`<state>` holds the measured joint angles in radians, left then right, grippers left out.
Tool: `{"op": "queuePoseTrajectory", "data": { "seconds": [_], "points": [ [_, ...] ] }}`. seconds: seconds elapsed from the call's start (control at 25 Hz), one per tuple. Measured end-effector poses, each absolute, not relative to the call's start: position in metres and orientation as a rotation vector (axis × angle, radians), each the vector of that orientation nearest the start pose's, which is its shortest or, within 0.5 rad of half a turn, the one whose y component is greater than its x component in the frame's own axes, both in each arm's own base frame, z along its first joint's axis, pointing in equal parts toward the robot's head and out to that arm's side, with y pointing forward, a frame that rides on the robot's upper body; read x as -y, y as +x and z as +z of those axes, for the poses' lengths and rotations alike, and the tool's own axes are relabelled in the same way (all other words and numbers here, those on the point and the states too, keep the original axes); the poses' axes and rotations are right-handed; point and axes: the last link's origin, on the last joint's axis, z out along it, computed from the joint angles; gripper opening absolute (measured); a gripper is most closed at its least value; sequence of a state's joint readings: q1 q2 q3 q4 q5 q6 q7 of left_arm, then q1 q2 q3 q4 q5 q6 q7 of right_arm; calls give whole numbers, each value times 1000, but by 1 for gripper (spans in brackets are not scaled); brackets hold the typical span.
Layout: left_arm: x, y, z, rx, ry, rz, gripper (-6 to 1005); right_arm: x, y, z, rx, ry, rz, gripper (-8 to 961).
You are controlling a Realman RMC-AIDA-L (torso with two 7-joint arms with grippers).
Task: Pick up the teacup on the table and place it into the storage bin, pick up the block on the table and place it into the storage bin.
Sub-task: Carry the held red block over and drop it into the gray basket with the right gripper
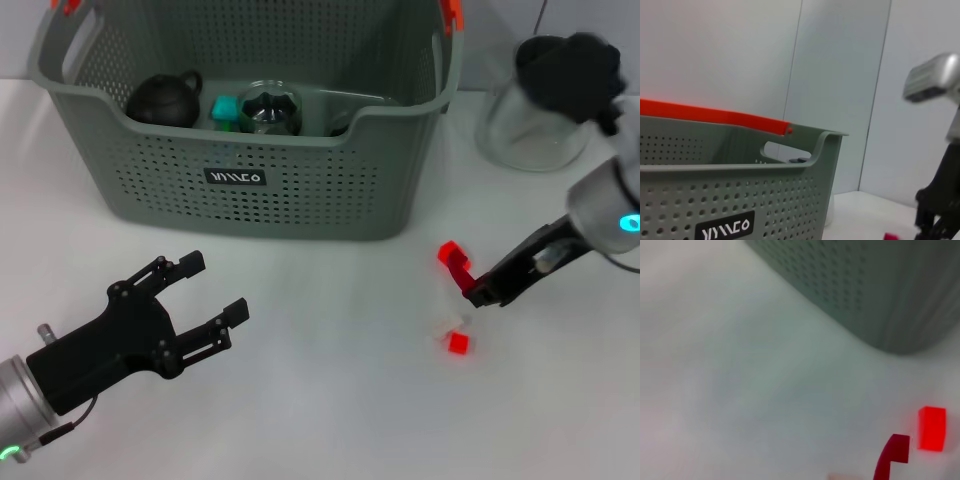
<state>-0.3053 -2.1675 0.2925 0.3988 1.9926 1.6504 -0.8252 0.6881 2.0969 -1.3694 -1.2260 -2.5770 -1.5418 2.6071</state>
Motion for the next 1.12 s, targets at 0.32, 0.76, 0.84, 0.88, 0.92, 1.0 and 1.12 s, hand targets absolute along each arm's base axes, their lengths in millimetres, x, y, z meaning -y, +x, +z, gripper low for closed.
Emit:
{"op": "queuePoseTrajectory", "data": {
  "seconds": [0.32, 0.76, 0.84, 0.88, 0.92, 1.0, 1.12],
  "points": [
    [-240, -315, -31, 548, -2328, -974, 843, -344, 137, 14, -997, -2856, -217, 124],
    [-239, -317, -27, 555, -2293, -982, 843, -349, 98, 18, -878, -2974, 4, 119],
    [-239, -317, -27, 554, -2293, -982, 843, -352, 86, 21, -830, -2995, 56, 120],
    [-239, -317, -27, 554, -2293, -982, 843, -354, 79, 22, -805, -2998, 79, 120],
    [-239, -317, -27, 553, -2293, -982, 843, -357, 72, 23, -779, -2993, 98, 119],
    [-239, -317, -27, 553, -2294, -983, 843, -367, 59, 25, -730, -2965, 131, 118],
    [-239, -317, -27, 552, -2294, -984, 843, -386, 40, 27, -657, -2874, 175, 119]
  ]
}}
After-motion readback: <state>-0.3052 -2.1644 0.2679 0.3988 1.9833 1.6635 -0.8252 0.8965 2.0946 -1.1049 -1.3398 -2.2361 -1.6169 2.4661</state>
